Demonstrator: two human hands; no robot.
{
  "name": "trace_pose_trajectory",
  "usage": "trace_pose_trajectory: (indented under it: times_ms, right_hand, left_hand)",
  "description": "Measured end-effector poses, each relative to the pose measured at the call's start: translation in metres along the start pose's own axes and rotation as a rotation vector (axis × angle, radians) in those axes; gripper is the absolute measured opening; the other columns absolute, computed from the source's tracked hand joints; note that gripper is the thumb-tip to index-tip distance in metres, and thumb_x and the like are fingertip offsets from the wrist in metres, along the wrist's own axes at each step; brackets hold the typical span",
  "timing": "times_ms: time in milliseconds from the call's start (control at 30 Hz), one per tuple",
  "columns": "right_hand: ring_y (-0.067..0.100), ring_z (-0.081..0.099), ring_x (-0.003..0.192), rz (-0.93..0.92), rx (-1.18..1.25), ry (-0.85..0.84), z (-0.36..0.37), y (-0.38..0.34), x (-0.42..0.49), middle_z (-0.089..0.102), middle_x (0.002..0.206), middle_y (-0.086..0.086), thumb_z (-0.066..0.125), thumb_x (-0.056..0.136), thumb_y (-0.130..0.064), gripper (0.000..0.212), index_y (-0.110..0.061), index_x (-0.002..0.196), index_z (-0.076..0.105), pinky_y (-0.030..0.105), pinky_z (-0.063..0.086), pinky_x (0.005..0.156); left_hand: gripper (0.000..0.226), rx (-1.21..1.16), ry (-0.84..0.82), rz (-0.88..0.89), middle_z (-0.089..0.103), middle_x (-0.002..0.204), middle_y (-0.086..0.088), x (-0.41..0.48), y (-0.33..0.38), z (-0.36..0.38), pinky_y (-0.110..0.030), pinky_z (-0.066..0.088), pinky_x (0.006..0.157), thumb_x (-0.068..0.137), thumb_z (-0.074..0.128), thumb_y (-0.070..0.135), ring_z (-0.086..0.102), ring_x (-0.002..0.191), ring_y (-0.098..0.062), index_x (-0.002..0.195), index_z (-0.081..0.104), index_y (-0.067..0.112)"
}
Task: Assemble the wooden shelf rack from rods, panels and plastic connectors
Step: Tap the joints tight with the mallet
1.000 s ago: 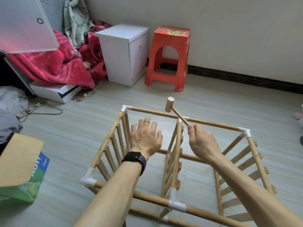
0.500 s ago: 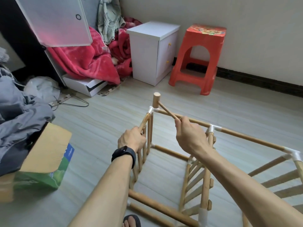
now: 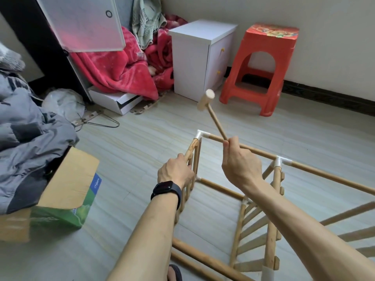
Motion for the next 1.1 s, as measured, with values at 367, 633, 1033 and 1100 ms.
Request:
trace_pose_trajectory:
  times_ms: [367, 633, 1033, 1100]
  right_hand:
    - [0.023, 0.053, 0.063, 0.229, 0.141, -0.074, -0.052, 0.046, -0.049, 0.058, 0.068, 0.000, 0.027, 0.108, -0.044, 0.032, -0.023, 0.094, 0.048, 0.041, 0.040, 0.063]
    - [0.025, 0.061, 0.061, 0.592, 0.199, 0.132, -0.130, 0.194, -0.171, 0.066, 0.073, 0.003, 0.035, 0.107, -0.043, 0.038, -0.024, 0.084, 0.058, 0.045, 0.051, 0.057]
    - [0.017, 0.056, 0.059, 0.755, 0.079, 0.368, -0.177, 0.286, -0.228, 0.060, 0.067, 0.001, 0.030, 0.109, -0.039, 0.038, -0.016, 0.096, 0.056, 0.031, 0.033, 0.050]
    - [0.015, 0.054, 0.050, 0.685, 0.093, 0.474, -0.183, 0.281, -0.230, 0.057, 0.060, -0.001, 0.030, 0.110, -0.036, 0.032, -0.017, 0.096, 0.051, 0.027, 0.030, 0.045]
  left_hand:
    - [0.019, 0.120, 0.124, 0.078, 0.046, 0.069, 0.004, -0.012, 0.007, -0.002, -0.033, 0.036, 0.058, 0.104, 0.041, 0.035, 0.053, 0.067, -0.022, 0.111, 0.045, 0.018]
    - [0.045, 0.537, 0.202, 0.318, 0.047, 0.147, -0.009, -0.047, 0.085, -0.007, -0.051, 0.030, 0.110, 0.097, 0.039, 0.042, 0.031, 0.141, -0.030, 0.138, 0.042, 0.022]
    - [0.087, 0.187, -0.014, 0.410, -0.006, 0.166, -0.025, -0.163, 0.207, 0.096, -0.046, 0.028, 0.120, 0.094, 0.046, 0.012, 0.017, 0.152, -0.036, 0.157, -0.013, 0.001]
    - [0.089, 0.211, -0.013, 0.428, -0.005, 0.165, -0.026, -0.161, 0.209, 0.096, -0.045, 0.030, 0.119, 0.094, 0.049, 0.012, 0.019, 0.151, -0.037, 0.156, -0.014, 0.000]
Point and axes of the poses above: each hand's wrist, its own x-axis towards the middle knuckle, its own z-axis out of the palm, y = z × x, the point moved 4 cm from there along x, towards the middle knuckle
